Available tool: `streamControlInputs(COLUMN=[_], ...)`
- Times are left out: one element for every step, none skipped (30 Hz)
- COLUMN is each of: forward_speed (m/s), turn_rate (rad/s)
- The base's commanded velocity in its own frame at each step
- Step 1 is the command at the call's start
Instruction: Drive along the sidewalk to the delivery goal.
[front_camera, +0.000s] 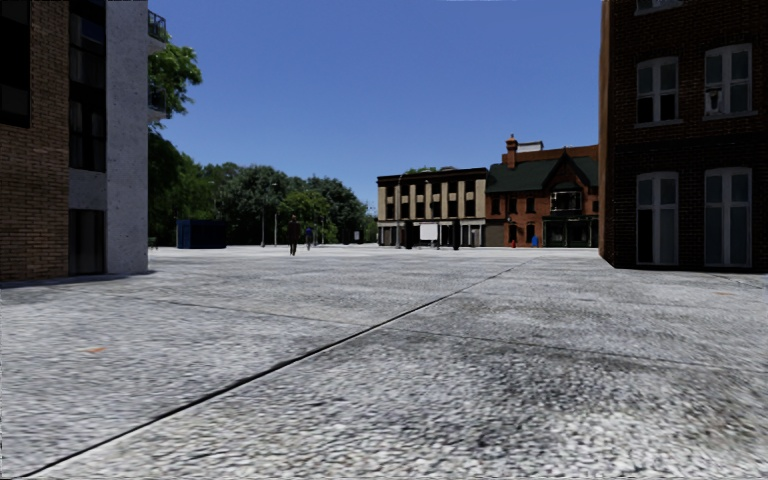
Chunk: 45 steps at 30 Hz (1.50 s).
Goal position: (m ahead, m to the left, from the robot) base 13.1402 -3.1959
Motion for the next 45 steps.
streamControlInputs(forward_speed=[2.00, 2.00, 2.00, 2.00, 2.00, 2.00, 2.00, 2.00, 2.00, 2.00, 2.00, 2.00, 2.00, 2.00, 2.00, 2.00, 2.00, 2.00, 2.00, 2.00, 2.00, 2.00, 2.00, 2.00, 2.00, 2.00, 2.00, 2.00, 2.00, 2.00, 2.00, 2.00, 2.00, 2.00, 2.00, 2.00, 2.00, 2.00, 2.00, 2.00, 2.00, 2.00, 2.00, 2.00, 2.00], turn_rate=[-0.21, -0.21, -0.01, 0.00, 0.00, 0.00, 0.00, 0.00, 0.00, 0.00, 0.00, 0.00, 0.00, 0.00, 0.00, 0.00, 0.00, 0.00, 0.00, 0.00, -0.03, -0.03, -0.16, -0.22, -0.24, -0.24, -0.28, -0.30, -0.31, -0.31, -0.31, -0.31, -0.31, -0.32, -0.32, -0.32, -0.32, -0.32, -0.32, -0.32, -0.26, 0.00, 0.00, 0.00, 0.00])
